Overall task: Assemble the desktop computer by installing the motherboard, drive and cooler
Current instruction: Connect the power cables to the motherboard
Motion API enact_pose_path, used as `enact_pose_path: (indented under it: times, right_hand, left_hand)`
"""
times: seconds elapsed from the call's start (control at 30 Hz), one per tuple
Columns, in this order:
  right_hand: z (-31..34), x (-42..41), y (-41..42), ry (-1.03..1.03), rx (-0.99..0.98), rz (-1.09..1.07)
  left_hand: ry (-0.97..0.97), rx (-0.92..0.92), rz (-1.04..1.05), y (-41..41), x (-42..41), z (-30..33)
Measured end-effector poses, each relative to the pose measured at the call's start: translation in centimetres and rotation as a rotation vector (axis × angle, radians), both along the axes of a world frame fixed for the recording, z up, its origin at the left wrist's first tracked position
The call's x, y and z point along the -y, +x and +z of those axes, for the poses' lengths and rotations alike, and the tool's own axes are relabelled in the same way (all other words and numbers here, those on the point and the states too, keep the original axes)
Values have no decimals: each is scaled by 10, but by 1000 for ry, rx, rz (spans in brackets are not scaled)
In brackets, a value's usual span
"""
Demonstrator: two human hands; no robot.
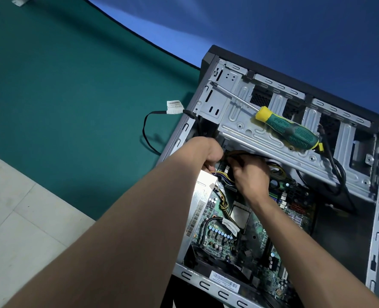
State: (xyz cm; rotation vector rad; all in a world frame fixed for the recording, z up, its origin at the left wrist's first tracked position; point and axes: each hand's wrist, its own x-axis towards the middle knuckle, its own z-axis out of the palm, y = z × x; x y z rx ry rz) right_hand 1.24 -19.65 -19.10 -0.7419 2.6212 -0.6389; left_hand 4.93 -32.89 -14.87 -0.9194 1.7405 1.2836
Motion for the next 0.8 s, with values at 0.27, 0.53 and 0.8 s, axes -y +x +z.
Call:
enact_pose_path:
  times: [0.27,0.53,0.8]
  right_hand:
    - [7,4,-1,79,-69,105]
    - [17,4,-6,119,87,153]
    - [16,5,-10,270,205,137]
  left_hand:
    - [-2,8,-17,-1,-1,-1]
    - [-9,0,6,0,-2,1]
    - [-6,-1,22,1,-1,0]
